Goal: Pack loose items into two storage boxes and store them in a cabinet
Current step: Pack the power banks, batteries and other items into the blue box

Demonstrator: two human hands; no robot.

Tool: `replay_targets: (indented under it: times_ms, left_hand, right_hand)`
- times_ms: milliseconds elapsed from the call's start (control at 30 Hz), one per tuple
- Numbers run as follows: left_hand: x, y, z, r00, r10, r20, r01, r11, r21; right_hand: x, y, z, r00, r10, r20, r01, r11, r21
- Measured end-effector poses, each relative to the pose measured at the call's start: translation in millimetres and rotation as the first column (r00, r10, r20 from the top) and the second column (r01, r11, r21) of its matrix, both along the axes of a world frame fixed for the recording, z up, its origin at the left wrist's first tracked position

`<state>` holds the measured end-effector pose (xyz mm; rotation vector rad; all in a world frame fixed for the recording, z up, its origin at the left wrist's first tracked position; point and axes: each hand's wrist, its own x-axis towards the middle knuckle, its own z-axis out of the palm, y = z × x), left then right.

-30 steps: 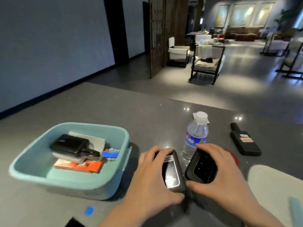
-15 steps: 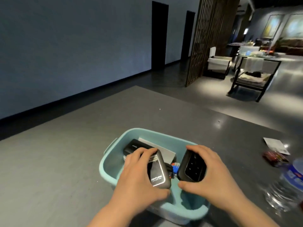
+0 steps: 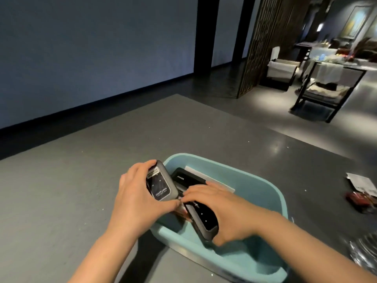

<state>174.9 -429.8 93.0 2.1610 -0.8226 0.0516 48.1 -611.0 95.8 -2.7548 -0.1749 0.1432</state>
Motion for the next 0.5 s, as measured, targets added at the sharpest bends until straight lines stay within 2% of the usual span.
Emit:
replay_targets:
  times_ms: [167,267,333,500]
  left_hand:
    - [7,28,5,0.989,0.147,0.012,-0.147,0.989,0.005]
    - [7,43,3,0.979,0.204,0.005,-0.205,0.979,0.015]
    - [6,49,1,0.975,0.22,0.008,-0.22,0.975,0.028]
    - [5,41,2,0.982,0.186,-0.007,-0.186,0.982,0.034]
  right_hand:
    - [48,14,-22,0.963,0.249,-0.103,-0.259,0.96,-0.103]
    - [64,20,-38,0.92,0.371,-0.125,-0.391,0.885,-0.254]
    - [75,25,-45,0.895,0.429,-0.123,-0.444,0.83,-0.338]
    - [83,30,-53,0.866,0.469,-0.175,-0.497,0.767,-0.405]
